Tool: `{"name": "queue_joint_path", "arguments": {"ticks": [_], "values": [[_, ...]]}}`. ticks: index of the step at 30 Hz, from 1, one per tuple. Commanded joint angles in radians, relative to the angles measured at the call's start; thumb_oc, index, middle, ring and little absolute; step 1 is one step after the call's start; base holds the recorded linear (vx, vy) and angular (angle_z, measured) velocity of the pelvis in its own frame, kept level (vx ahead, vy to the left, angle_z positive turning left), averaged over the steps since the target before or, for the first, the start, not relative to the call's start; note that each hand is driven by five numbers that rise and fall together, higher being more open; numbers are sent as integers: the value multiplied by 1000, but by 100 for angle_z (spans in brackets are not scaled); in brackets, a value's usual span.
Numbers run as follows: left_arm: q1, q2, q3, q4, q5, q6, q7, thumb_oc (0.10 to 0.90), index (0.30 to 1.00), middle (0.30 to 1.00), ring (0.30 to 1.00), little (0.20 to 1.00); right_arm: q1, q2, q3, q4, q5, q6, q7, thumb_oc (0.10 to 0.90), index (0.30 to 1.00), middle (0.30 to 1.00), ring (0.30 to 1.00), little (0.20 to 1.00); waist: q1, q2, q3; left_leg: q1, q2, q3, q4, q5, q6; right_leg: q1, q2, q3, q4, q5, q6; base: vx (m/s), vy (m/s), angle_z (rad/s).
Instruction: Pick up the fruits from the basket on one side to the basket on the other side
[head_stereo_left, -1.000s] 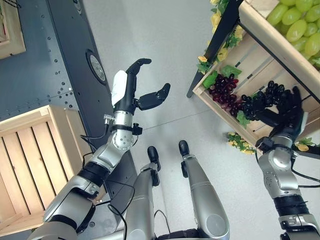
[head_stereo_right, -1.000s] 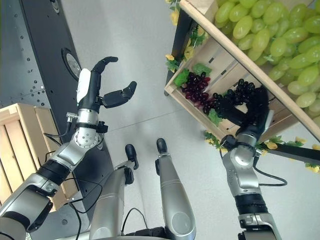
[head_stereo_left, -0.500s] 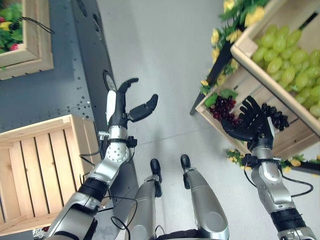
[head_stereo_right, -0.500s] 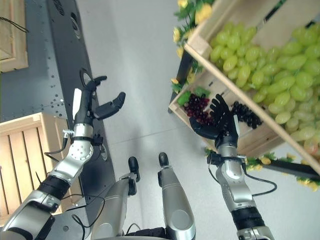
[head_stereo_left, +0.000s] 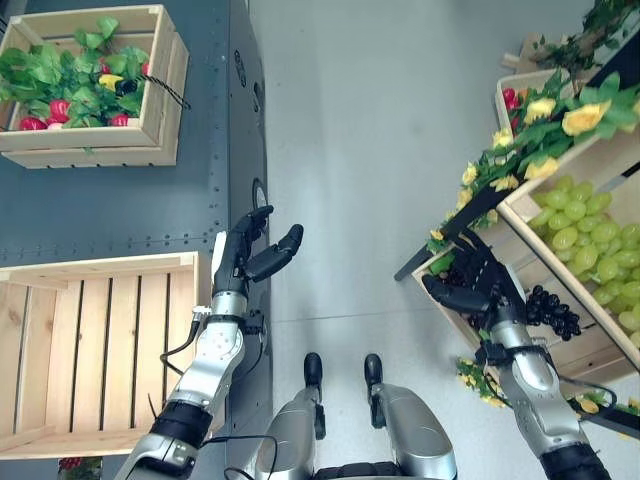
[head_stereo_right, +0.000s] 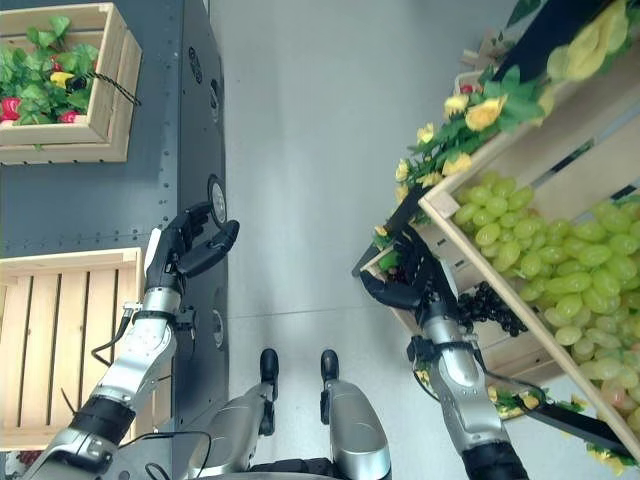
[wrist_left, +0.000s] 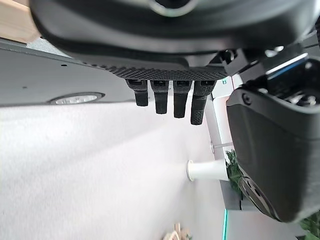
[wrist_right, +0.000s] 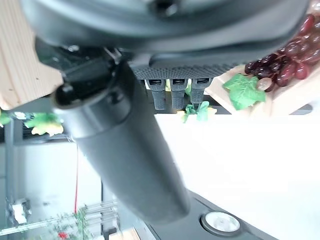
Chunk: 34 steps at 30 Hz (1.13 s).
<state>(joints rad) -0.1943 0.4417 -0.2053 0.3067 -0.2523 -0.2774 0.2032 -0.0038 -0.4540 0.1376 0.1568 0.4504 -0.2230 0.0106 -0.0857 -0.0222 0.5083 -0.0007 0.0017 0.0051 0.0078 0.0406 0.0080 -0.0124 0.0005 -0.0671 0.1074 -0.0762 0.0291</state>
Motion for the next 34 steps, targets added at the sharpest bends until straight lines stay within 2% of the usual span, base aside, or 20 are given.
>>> {"name": "queue_joint_path", "arguments": {"ticks": [1,3,6,15,21,24,27,28,32,34], "values": [[26,-13,-10,-55,-53,-85,-72,800,900,900,900,900,-23,26,28,-17,53,-58,105,800,900,900,900,900,39,-15,-242,-23,-59,7,10,-79,-5,-8,39,-7,-26,5,6,114,20,14],[58,-22,-9,-56,-88,-55,-116,800,900,900,900,900,-8,28,53,-2,50,-16,132,800,900,900,900,900,54,-11,-282,-2,-50,-2,-27,-62,-13,20,30,-22,-67,19,8,133,24,15],[93,-26,-16,-52,-104,-39,-160,800,900,900,900,900,3,40,71,23,63,11,148,800,900,900,900,900,69,-6,-315,11,-45,-6,-48,-52,-18,42,21,-31,-105,34,11,96,21,20],[144,-27,-39,-31,-197,39,-246,800,900,900,900,900,20,68,115,83,50,92,176,800,900,900,900,900,82,8,-360,39,-38,-1,-61,-57,-17,72,-2,-50,-138,43,19,62,35,6],[170,-34,-52,26,-206,92,-302,800,900,900,900,900,27,83,140,152,26,154,214,800,900,900,900,900,90,10,-382,54,-45,-4,-59,-68,-11,83,-12,-57,-135,38,25,49,20,3],[181,-41,-62,77,-239,155,-358,800,900,900,900,900,32,85,157,195,17,206,206,800,900,900,900,900,93,9,-389,65,-47,-6,-59,-73,-8,89,-16,-64,-132,36,30,31,13,8],[178,-57,-78,161,-249,179,-380,800,900,900,900,900,25,87,180,251,-43,229,221,800,900,900,900,900,93,9,-393,69,-48,-4,-58,-77,-7,91,-19,-67,-129,35,32,-1,11,9],[179,-67,-80,196,-264,214,-405,800,900,900,900,900,23,91,190,275,-33,256,213,800,900,900,900,900,95,8,-395,72,-48,-3,-59,-78,-6,92,-22,-72,-130,36,35,2,5,3],[186,-99,-103,334,-178,206,-434,800,900,900,900,900,8,140,203,420,-31,296,201,800,900,900,900,900,99,11,-400,82,-49,6,-59,-86,0,98,-26,-73,-129,35,38,0,0,0],[176,-116,-123,412,-146,203,-454,800,900,900,900,900,-9,165,203,540,-39,276,207,800,900,900,900,900,100,18,-398,88,-50,9,-62,-89,5,99,-26,-70,-128,34,39,-5,35,0]]}}
